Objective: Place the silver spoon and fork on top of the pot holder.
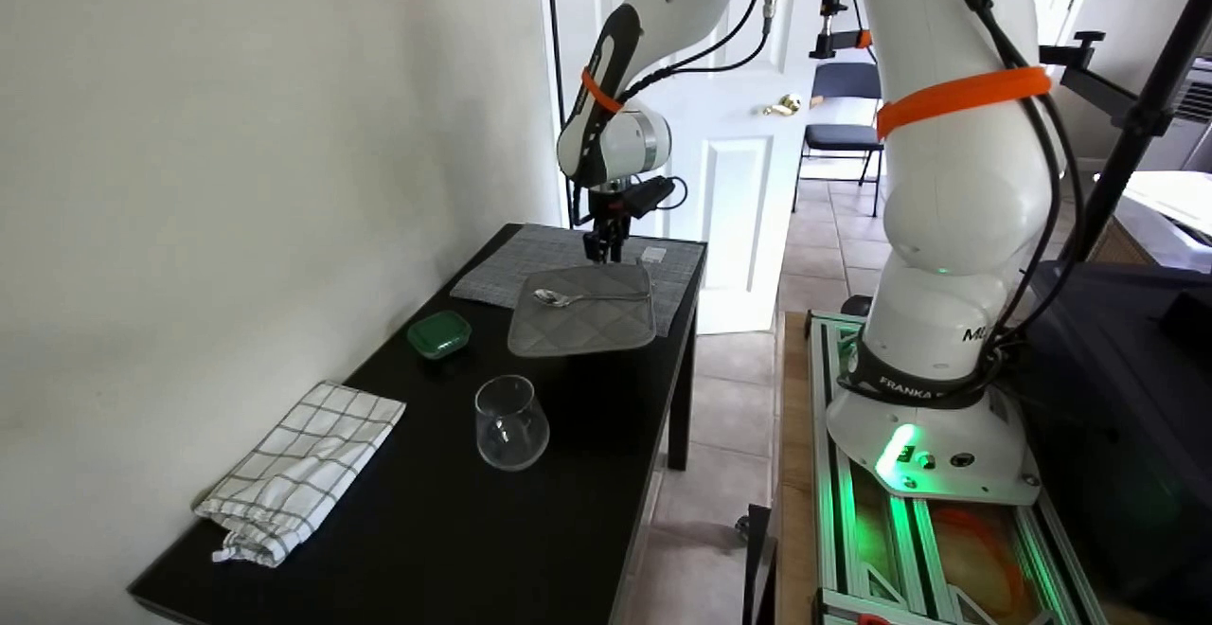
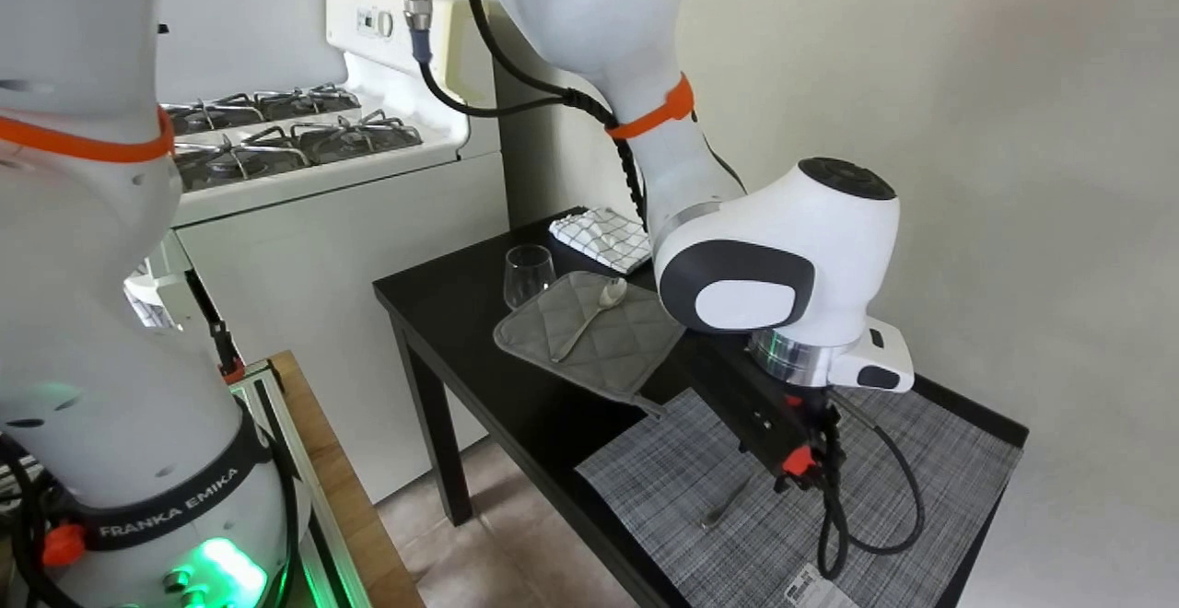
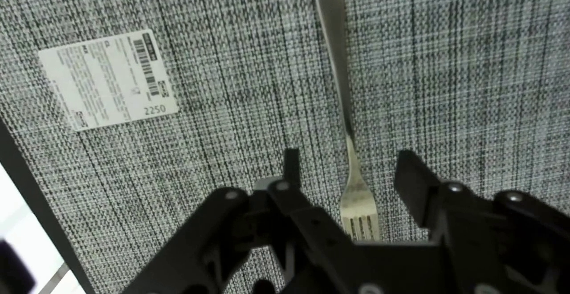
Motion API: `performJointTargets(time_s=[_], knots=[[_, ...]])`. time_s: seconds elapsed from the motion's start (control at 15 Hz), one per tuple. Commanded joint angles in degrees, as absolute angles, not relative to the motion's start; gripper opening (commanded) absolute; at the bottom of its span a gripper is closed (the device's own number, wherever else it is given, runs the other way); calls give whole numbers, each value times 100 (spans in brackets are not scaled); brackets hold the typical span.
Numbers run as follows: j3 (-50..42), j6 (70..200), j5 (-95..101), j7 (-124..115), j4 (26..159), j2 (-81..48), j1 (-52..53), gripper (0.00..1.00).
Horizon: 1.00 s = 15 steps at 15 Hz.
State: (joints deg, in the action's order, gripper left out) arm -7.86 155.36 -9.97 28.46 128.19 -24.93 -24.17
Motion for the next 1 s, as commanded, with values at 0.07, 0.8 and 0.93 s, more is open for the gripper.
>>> performJointTargets(time_s=[0.07,0.8,0.93], knots=[[-574,15460,-993,2817,12636,-2691,-2617,43],[-409,15469,-1005,2844,12548,-2825,-2731,38],[-400,15478,-992,2841,12528,-2850,-2740,22]])
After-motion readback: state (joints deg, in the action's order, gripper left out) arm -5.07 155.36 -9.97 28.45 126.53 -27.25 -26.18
